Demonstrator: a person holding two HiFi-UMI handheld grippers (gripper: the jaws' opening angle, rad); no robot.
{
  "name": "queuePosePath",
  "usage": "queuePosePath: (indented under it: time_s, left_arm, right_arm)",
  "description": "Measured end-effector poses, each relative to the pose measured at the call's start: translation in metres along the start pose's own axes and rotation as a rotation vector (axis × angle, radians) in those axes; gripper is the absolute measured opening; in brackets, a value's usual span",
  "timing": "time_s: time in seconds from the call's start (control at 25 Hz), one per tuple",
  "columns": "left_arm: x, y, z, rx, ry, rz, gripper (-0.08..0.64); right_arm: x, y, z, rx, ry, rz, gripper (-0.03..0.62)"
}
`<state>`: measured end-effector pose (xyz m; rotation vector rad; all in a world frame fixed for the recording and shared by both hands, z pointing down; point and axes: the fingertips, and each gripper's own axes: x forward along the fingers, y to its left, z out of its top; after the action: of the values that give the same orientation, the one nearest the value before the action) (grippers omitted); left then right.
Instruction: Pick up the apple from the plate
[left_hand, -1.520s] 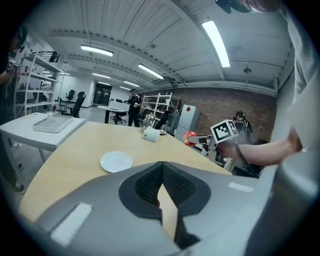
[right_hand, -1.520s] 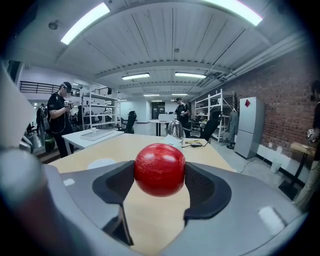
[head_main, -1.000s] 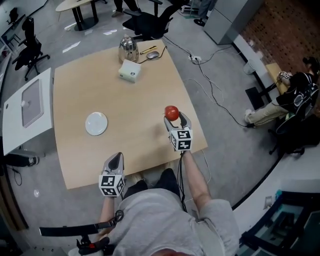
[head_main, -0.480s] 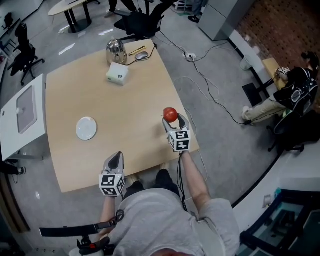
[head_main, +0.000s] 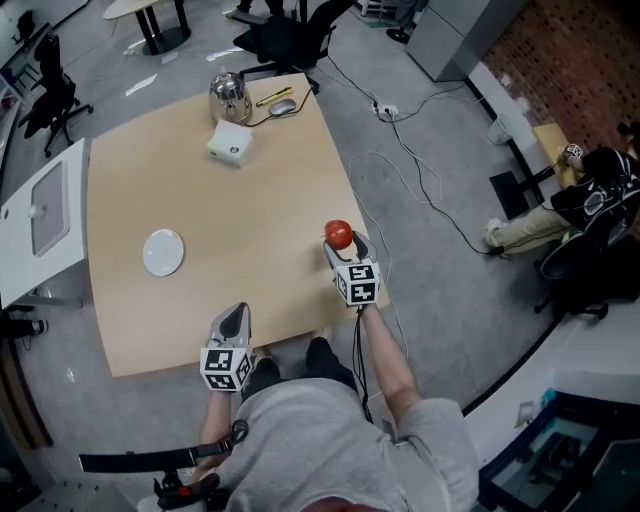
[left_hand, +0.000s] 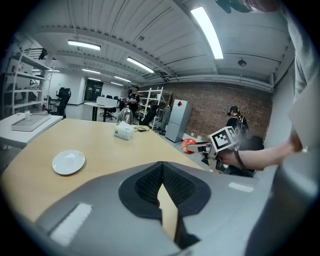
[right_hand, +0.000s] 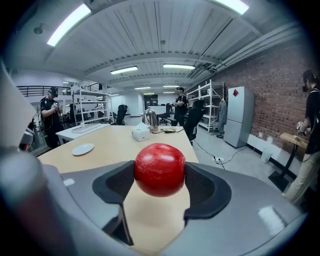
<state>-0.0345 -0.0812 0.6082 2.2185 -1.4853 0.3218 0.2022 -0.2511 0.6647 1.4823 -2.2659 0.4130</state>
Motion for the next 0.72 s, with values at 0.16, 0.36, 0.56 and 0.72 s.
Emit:
queuePosePath:
  time_s: [0.16, 0.36, 0.56, 0.72]
  left_arm:
    - [0.008, -0.007, -0.004, -0.003, 0.009, 0.012, 0.018]
    - [0.014, -0.015, -0.007, -0.01, 0.021, 0.023, 0.018]
    - [0.019, -0.021, -0.01, -0.018, 0.022, 0.043, 0.018]
    - [0.025, -0.026, -0.014, -0.022, 0.033, 0.049, 0.018]
  right_arm:
    - [0.007, -0.007, -0.014, 0.007, 0.024, 0.014, 0.322]
    - [0.014, -0.011, -0.03, 0.007, 0.057, 0.037, 0.322]
    - [0.021, -0.016, -0.045, 0.009, 0.092, 0.051, 0.322]
    - [0.026, -0.021, -0.058, 0.019, 0.12, 0.059, 0.322]
